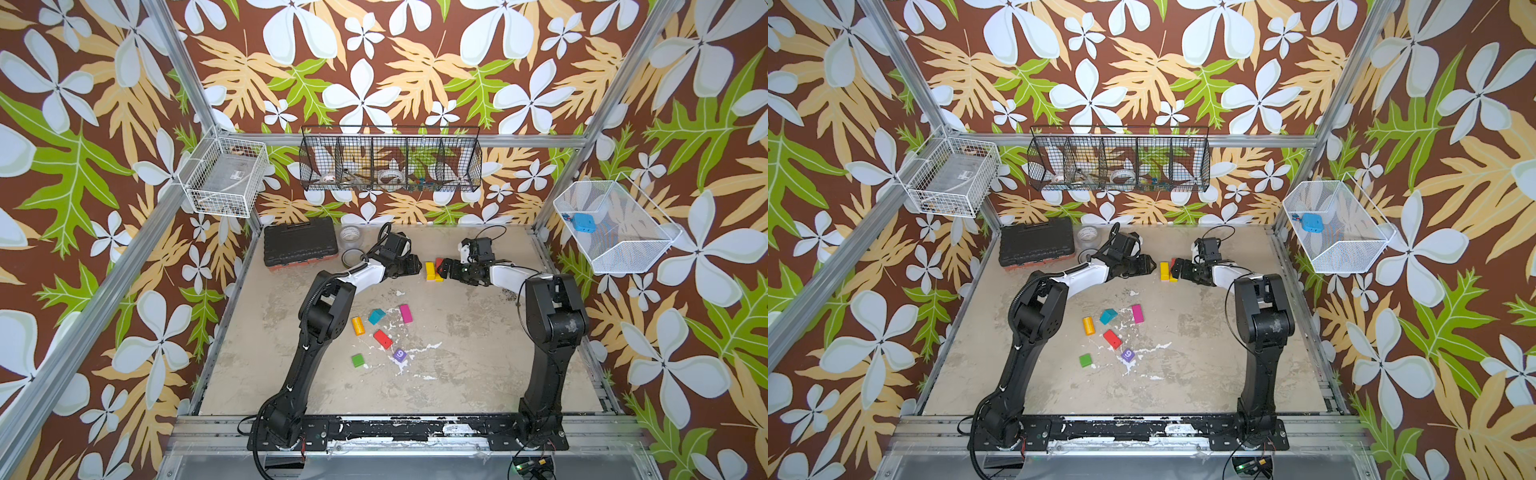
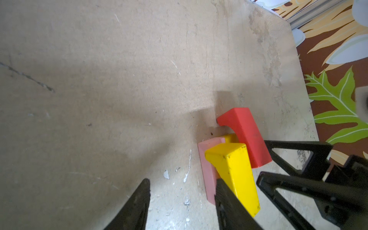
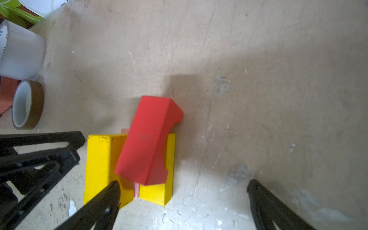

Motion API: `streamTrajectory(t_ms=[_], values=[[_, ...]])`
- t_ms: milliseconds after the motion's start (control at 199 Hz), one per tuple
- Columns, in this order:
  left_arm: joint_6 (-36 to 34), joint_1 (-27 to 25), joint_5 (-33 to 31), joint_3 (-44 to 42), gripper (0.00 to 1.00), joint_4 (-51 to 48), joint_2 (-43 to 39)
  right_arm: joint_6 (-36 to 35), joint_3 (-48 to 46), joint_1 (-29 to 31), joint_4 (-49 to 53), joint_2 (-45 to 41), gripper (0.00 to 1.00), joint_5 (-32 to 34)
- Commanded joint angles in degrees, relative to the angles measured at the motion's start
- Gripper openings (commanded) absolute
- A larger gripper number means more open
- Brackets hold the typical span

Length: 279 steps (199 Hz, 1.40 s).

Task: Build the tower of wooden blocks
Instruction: 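Grasp the tilted red block with the right gripper while the left withdraws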

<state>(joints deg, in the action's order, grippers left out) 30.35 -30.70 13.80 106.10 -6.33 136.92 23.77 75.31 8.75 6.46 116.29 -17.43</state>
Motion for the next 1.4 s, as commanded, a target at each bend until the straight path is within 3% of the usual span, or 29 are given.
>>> streamTrajectory(t_ms=[0, 336, 592, 718, 1089, 1340, 1395], values=[[-0.3, -0.2, -0.1, 0.8, 0.54, -0.6, 0.6, 0.1, -1.2, 0.0, 2.9, -1.8, 1.0, 1.4], [-0.6, -0.3, 2.3, -1.4, 0.5, 0.6, -1.6, 2.6, -0.6, -1.1, 2.9, -6.3, 1.0, 2.5], [-2.1, 0.0, 1.8, -17.7, 0.51, 7.8, -18.8, 3.0, 11.2, 2.0, 12.0, 0.6, 0.9, 9.1], [-2.5, 0.7, 2.0, -21.6, 0.51, 8.0, -22.7, 2.8, 15.1, 2.8, 14.1, 3.2, 0.87, 11.5], [-0.9, 1.6, 4.6, -22.5, 0.49, 9.7, -21.3, 1.0, 24.7, 3.8, 19.0, 12.4, 0.77, 12.7], [-0.4, 1.6, 5.7, -20.6, 0.49, 9.6, -19.0, 0.8, 24.4, 3.8, 19.2, 11.7, 0.69, 14.3], [-0.3, 1.6, 6.1, -20.3, 0.49, 9.7, -18.6, 0.8, 24.3, 3.8, 19.1, 11.4, 0.63, 14.4]])
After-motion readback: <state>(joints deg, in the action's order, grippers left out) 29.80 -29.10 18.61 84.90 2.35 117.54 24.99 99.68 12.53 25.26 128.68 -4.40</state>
